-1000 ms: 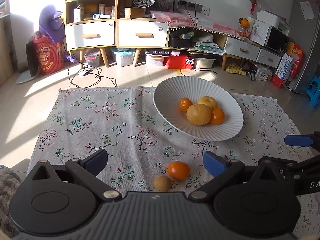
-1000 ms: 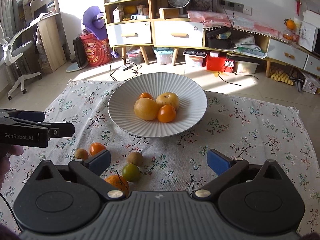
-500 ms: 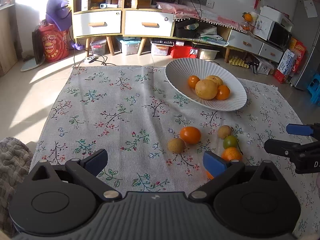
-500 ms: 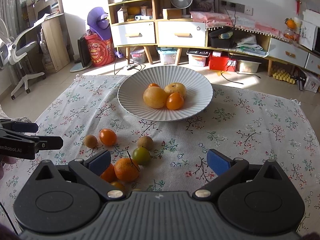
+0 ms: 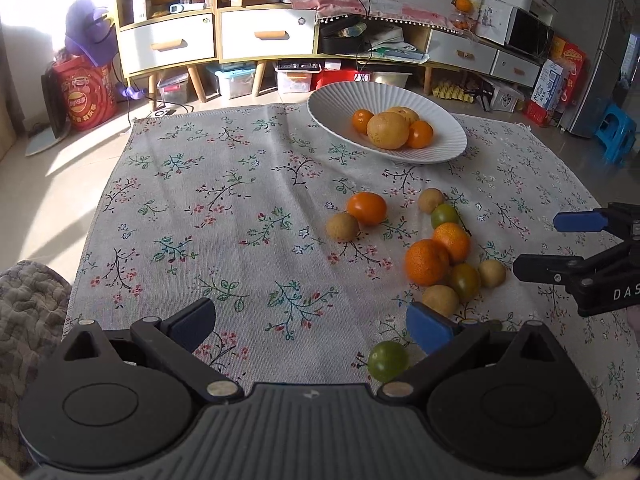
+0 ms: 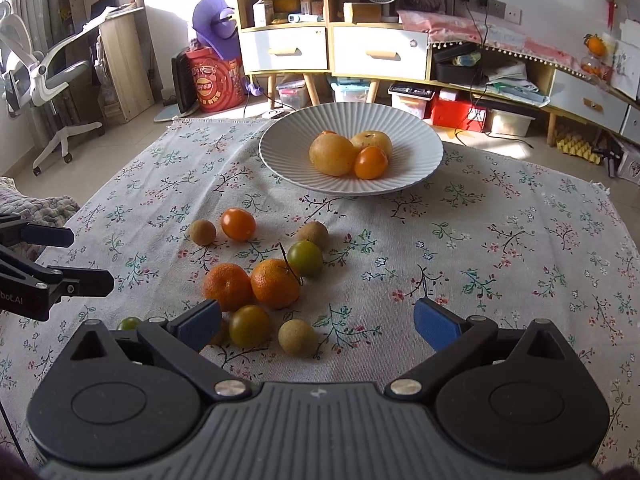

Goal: Organize fruits
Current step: 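Withdraw both tools from the plate toward the remaining fruit, then close the left tool on a green lime while the right tool reaches toward the pile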

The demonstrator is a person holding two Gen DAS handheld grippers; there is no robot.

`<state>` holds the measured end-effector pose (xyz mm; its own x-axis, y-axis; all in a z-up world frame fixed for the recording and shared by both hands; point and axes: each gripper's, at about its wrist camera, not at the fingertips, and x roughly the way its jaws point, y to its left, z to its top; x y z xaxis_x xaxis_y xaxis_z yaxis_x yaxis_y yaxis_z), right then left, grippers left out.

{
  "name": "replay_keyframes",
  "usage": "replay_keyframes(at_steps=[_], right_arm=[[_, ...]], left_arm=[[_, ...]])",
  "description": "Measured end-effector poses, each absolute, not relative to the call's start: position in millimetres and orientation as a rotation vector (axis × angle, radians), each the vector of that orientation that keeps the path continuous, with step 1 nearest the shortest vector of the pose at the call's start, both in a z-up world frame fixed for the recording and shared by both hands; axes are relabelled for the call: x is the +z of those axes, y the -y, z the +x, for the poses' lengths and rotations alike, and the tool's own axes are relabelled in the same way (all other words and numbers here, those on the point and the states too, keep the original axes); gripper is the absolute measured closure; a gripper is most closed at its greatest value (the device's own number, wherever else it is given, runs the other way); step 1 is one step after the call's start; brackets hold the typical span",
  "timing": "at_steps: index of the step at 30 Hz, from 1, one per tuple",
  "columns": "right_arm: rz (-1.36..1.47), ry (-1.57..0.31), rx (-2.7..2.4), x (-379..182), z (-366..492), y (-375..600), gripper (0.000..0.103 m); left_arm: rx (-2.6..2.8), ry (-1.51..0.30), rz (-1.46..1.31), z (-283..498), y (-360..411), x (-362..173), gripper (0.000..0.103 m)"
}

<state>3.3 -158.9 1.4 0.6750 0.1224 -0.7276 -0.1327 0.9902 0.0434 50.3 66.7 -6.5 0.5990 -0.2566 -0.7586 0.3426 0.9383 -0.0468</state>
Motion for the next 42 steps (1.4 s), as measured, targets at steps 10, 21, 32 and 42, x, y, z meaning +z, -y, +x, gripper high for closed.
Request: replay_keyframes(at_steps=[10, 21, 32, 42], right_arm=[[-0.093, -0.849, 0.205, -11.8, -8.6, 141.6, 0.001], [-0.14, -0.908, 0.259, -27.0, -19.5, 127.5, 0.002], [-0.224, -0.875, 0.281, -33.6, -24.5, 122.7, 0.009], [-0.207, -0.822, 0.22, -33.9, -7.9, 134.0, 0.034]], left_arm=[[-0.441, -0.928, 0.156, 38.5, -67.7, -23.4, 0.004], [-0.505, -0.893, 0.229, 25.7, -50.3, -41.3, 0.005], [-0.539, -0.821, 0.235, 20.0, -42.6, -48.1, 0.016], [-0.524, -0.797, 0.165, 24.9, -47.6, -44.4, 0.049]])
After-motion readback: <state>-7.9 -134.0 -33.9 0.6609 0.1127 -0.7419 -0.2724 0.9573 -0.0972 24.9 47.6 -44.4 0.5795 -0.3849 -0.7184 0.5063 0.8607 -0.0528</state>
